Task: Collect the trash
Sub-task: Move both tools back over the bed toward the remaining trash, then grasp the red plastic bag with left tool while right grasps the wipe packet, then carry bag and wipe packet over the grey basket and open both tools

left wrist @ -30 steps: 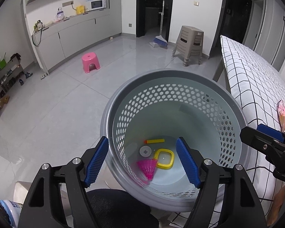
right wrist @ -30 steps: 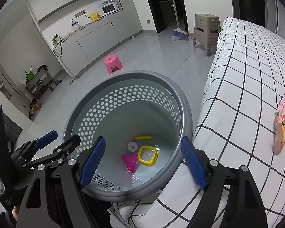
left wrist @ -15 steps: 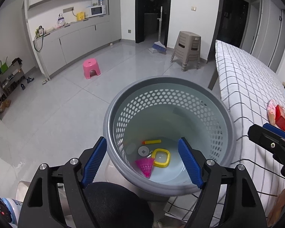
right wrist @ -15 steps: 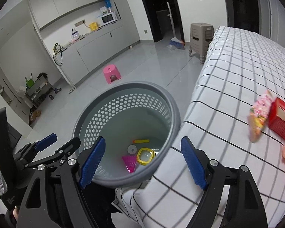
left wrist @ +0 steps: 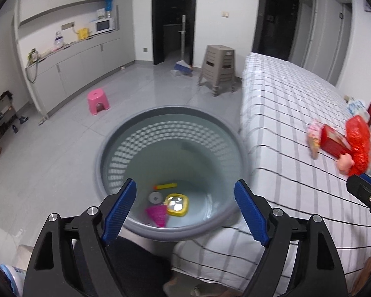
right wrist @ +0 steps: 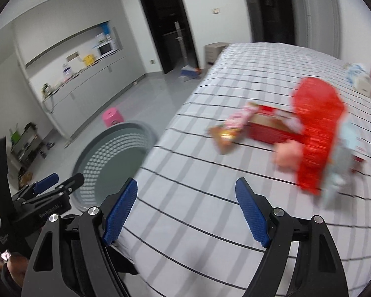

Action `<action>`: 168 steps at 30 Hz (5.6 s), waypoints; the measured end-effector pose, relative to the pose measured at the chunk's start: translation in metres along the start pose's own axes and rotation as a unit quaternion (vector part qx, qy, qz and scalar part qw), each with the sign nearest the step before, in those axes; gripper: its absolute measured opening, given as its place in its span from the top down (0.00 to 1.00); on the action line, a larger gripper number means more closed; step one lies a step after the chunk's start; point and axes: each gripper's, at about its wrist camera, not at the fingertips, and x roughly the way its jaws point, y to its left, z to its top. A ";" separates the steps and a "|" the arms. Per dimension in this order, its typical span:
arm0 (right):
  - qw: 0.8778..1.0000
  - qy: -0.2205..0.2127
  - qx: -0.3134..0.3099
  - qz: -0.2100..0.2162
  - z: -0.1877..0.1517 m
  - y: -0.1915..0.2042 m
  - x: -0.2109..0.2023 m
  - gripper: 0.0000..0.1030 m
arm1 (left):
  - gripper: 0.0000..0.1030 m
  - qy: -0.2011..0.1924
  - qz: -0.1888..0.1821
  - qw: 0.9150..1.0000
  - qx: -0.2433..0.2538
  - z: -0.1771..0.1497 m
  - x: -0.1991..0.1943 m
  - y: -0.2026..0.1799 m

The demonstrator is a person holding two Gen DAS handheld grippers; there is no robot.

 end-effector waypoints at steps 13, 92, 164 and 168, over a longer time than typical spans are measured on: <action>0.992 -0.038 0.073 -0.096 -0.017 -0.097 -0.048 0.24 | 0.22 0.004 -0.065 0.996 0.064 -0.002 0.003 -0.096; 0.970 -0.094 0.203 -0.096 -0.048 -0.250 -0.071 0.61 | 0.20 -0.006 -0.143 0.971 0.193 -0.001 0.023 -0.313; 0.988 0.062 -0.064 0.126 0.045 0.121 0.128 0.62 | 0.71 0.037 0.019 0.999 -0.028 0.006 0.066 0.061; 0.987 0.077 -0.064 0.124 0.041 0.129 0.140 0.62 | 0.70 0.047 0.020 0.998 -0.035 0.003 0.075 0.068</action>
